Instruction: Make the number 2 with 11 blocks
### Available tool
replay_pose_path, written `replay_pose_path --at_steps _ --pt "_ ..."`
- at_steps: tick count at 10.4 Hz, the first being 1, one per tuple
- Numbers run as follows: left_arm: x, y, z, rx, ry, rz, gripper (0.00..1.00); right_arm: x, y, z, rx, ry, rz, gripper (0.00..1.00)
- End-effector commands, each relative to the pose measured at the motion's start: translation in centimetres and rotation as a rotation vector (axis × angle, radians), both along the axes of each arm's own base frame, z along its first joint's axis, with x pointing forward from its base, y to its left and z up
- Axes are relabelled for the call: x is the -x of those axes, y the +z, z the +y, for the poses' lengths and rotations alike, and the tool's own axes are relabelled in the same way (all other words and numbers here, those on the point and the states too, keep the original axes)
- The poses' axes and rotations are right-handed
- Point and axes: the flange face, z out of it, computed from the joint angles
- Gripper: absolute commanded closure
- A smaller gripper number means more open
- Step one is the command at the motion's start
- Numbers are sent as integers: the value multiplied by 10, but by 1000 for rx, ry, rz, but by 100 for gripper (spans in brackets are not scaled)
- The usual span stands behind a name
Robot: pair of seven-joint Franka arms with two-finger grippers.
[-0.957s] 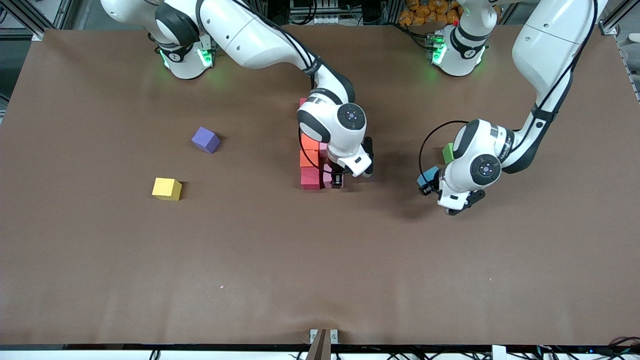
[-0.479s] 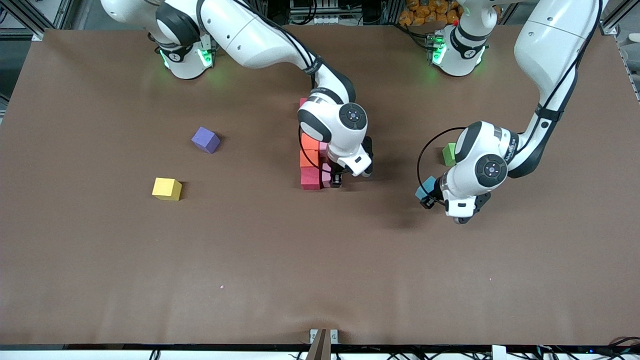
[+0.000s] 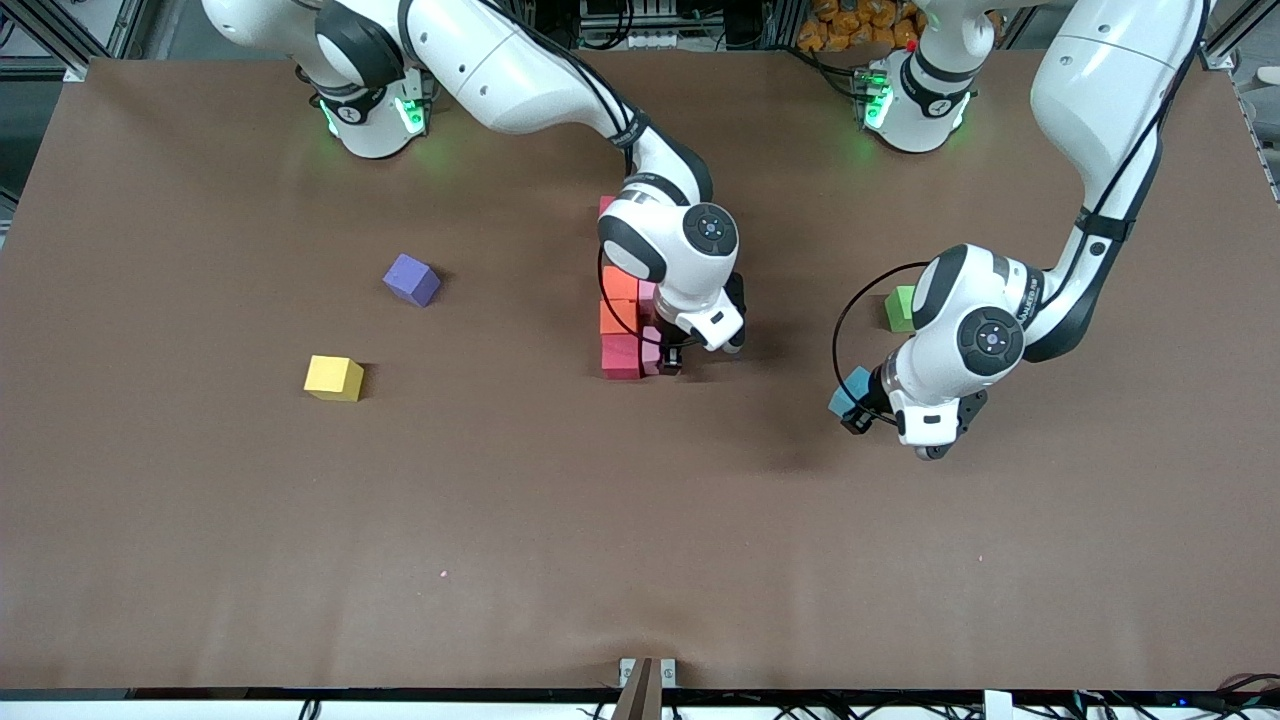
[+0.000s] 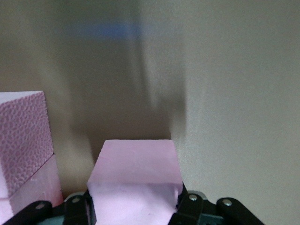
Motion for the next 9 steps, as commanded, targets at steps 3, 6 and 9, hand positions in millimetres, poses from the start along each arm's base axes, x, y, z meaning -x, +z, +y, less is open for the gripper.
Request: replay_pose_path --at_steps 3,6,9 --pt "-5 1 -4 40 75 17 57 -8 -13 -3 31 -14 -20 41" --pt "-7 5 -7 55 133 24 57 -12 -13 -3 14 -18 -27 41" --pt "-7 5 -7 54 161 27 57 -14 -17 -1 7 -18 -30 41"
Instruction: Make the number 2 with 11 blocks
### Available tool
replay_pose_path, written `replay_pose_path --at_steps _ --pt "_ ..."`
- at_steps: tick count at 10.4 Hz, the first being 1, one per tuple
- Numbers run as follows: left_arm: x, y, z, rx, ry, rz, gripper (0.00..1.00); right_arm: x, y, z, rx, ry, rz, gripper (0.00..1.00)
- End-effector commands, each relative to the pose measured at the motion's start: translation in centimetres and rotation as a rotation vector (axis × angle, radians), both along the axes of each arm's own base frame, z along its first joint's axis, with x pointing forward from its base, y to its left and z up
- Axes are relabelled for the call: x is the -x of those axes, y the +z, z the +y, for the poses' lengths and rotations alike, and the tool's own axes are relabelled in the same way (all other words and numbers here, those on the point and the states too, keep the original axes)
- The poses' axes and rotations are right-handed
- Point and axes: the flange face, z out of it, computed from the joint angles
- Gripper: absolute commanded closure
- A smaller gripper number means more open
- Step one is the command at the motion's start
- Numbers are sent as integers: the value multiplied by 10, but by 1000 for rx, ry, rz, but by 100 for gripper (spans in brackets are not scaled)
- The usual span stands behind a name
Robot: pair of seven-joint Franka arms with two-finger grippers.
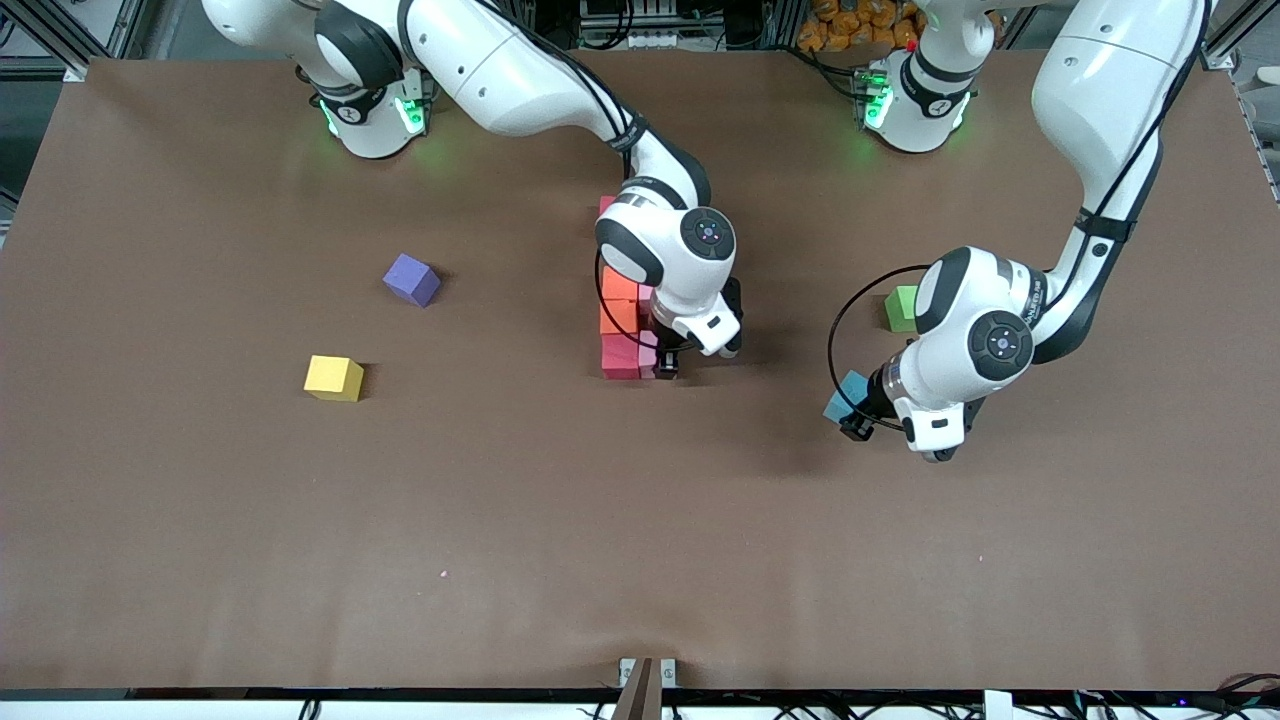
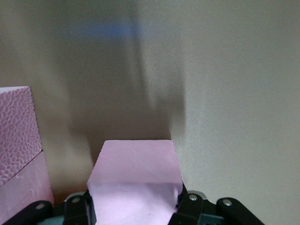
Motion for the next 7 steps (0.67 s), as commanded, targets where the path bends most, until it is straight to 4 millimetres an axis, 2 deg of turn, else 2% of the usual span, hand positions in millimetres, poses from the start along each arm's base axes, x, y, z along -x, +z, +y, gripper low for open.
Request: replay_pose_path --at_steps 1,2,6,7 --pt "-3 1 -4 10 86 13 57 -7 -15 4 -6 -7 -24 37" --pt "-1 1 -8 9 95 17 57 -8 -15 4 -11 -7 -28 0" --pt "1 2 -18 5 153 25 57 -2 -11 8 -13 0 -23 0" --pt "2 2 -21 -1 203 31 57 0 1 11 -24 -1 -24 0"
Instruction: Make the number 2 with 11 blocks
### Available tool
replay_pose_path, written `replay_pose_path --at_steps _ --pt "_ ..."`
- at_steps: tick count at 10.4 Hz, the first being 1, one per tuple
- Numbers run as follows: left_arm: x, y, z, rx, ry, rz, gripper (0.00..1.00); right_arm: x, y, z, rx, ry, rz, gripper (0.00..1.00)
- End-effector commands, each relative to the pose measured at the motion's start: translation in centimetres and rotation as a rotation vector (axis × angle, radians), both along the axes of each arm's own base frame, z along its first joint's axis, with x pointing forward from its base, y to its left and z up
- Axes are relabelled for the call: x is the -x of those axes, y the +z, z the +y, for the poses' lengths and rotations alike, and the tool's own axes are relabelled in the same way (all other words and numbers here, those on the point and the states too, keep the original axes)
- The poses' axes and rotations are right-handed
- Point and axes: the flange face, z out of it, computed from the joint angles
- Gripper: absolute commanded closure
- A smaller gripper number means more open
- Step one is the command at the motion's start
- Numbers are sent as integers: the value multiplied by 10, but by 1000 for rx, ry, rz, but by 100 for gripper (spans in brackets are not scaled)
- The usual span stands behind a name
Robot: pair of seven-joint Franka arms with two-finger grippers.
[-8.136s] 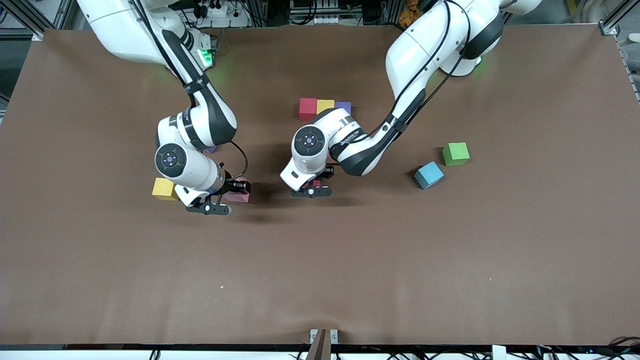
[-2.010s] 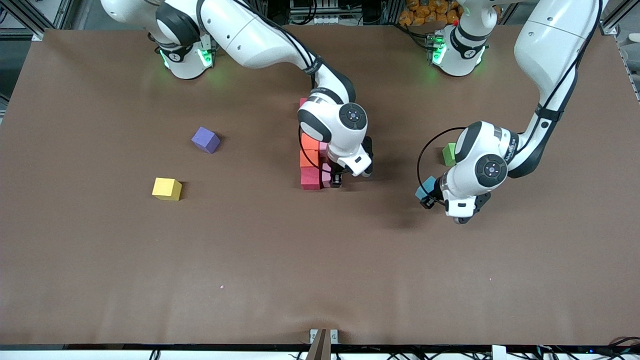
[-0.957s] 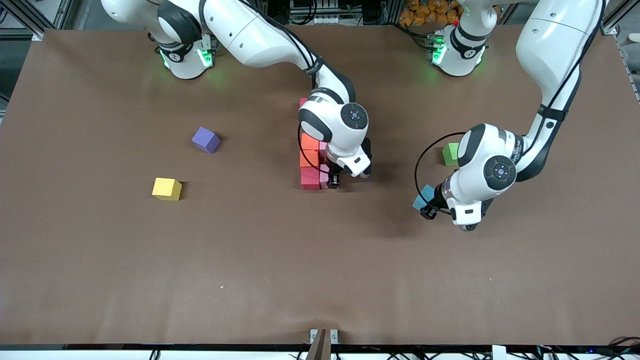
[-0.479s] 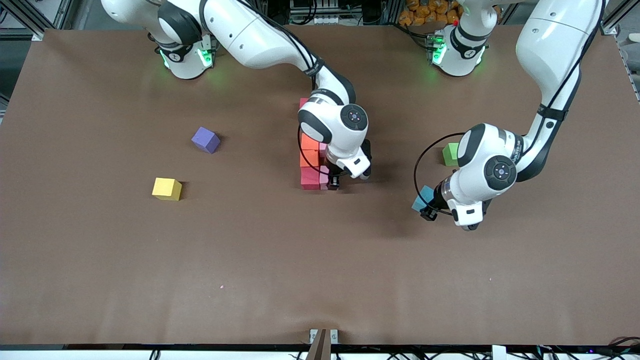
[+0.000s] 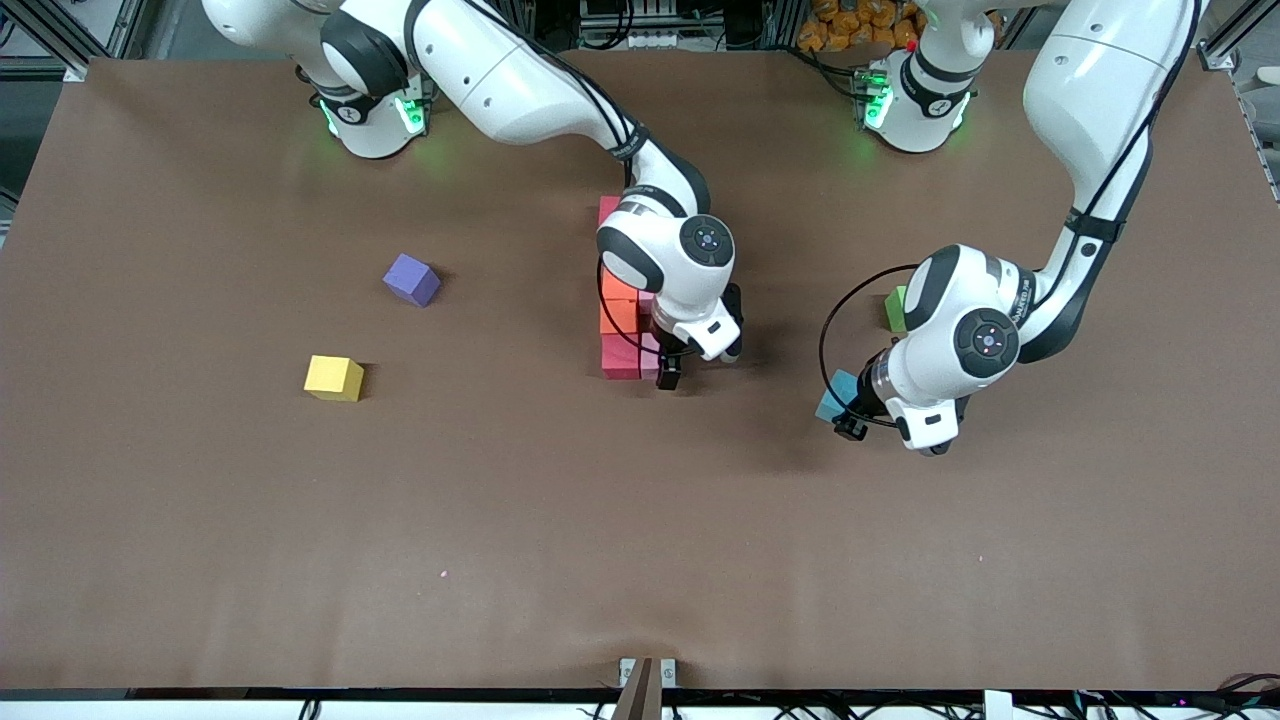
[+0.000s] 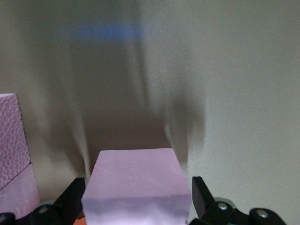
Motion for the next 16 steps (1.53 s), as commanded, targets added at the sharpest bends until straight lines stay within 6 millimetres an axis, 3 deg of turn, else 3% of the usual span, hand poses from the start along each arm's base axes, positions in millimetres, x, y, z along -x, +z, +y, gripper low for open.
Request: replay_pose_path --at_steps 1,3,8,11,12,14,16 --pt "-1 3 -11 9 95 15 57 2 22 11 -22 -4 -16 0" --pt "5 5 -32 7 129 19 57 9 29 15 -10 8 -9 0" --pt "11 -10 -40 -3 220 55 57 12 49 17 -16 9 -2 0" --pt "15 -13 -49 -4 304 64 57 -6 61 4 -34 -18 -5 0" --pt "16 -12 -55 4 318 53 57 -16 72 -4 -61 -51 6 0" --pt "22 -16 -76 25 357 32 56 -62 92 -44 -113 -154 22 0" --pt "32 -26 -91 39 383 23 56 -93 108 -77 -150 -230 26 0"
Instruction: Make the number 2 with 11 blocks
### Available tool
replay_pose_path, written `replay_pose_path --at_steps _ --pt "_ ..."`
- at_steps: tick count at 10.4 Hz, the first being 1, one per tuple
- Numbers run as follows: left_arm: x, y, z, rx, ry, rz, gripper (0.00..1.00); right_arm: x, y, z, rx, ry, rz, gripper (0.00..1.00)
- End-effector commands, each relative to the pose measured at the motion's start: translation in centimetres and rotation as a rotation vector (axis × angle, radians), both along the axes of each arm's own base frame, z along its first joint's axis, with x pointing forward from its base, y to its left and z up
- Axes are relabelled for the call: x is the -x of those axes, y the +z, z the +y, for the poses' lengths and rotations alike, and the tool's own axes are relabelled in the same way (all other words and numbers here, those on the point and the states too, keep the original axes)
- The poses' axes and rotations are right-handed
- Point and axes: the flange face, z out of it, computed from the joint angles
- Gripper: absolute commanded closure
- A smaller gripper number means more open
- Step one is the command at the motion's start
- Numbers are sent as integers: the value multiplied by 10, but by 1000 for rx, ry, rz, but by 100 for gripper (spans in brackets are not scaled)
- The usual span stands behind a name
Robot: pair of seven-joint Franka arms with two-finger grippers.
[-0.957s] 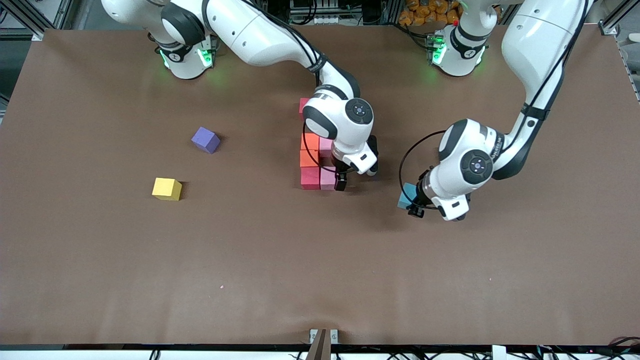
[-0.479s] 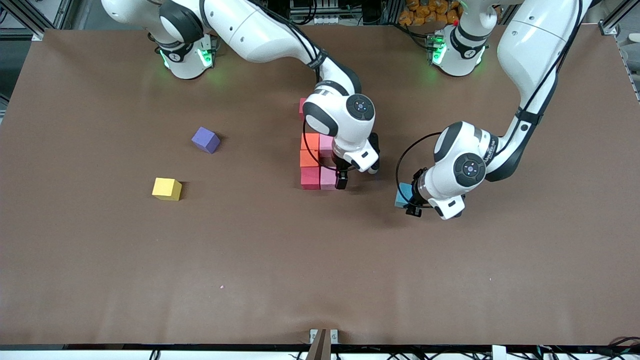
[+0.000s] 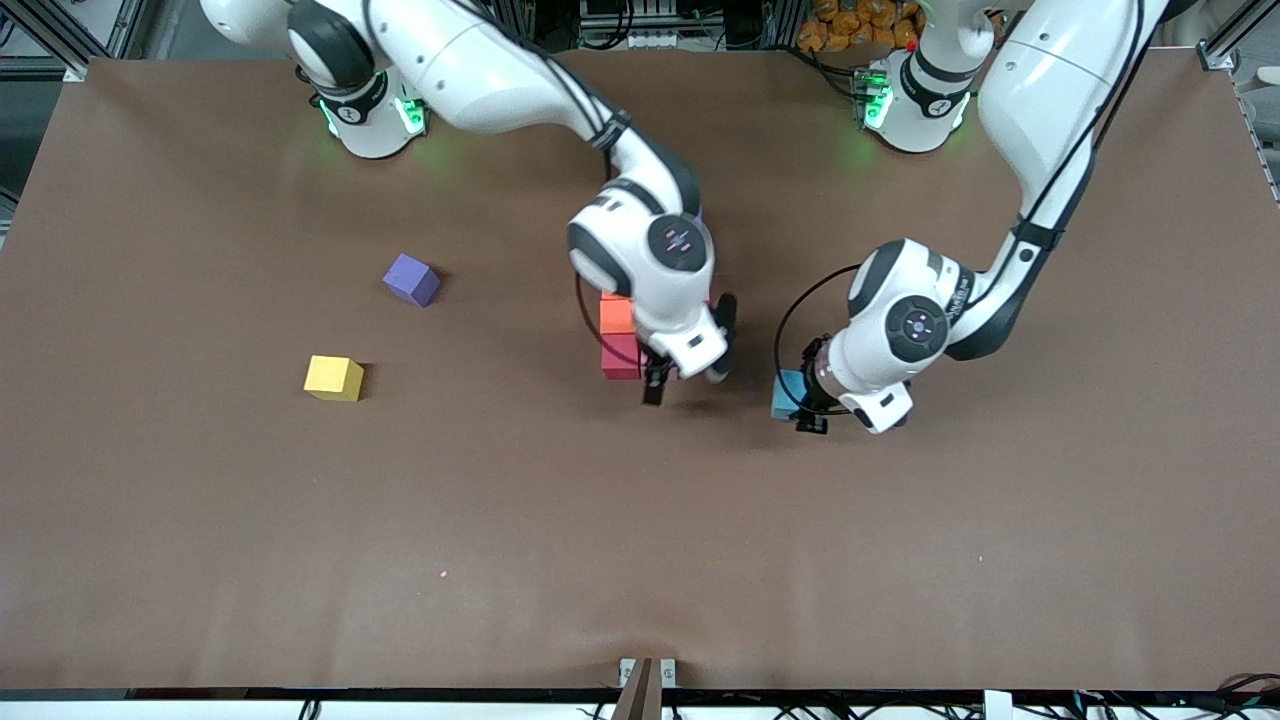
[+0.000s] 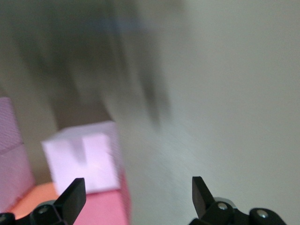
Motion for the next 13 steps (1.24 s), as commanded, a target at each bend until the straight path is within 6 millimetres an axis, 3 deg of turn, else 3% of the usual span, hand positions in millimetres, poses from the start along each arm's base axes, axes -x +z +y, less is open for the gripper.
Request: replay_pose_path --at_steps 1,2,5,6,8,11,12,13 --pt "13 -12 -20 33 44 -20 56 -40 23 -50 -40 -98 19 0" --pt "19 -17 -29 42 66 -23 56 -64 32 -82 -60 -158 19 0" --pt "36 -21 -62 53 121 -17 57 -114 61 -166 -80 -292 3 0" --pt "43 -26 -75 67 141 -22 57 -133 64 -208 -80 -352 1 0" --pt "46 -34 -82 80 156 -31 57 -165 71 -295 -83 -473 -1 0" --pt "62 -47 -92 69 147 -11 57 -185 72 -411 -72 -630 18 0" --pt "67 -50 -90 61 145 -3 57 -186 68 -435 -78 -670 26 0" --pt "70 -51 -92 59 141 0 57 -185 69 -447 -97 -699 40 0"
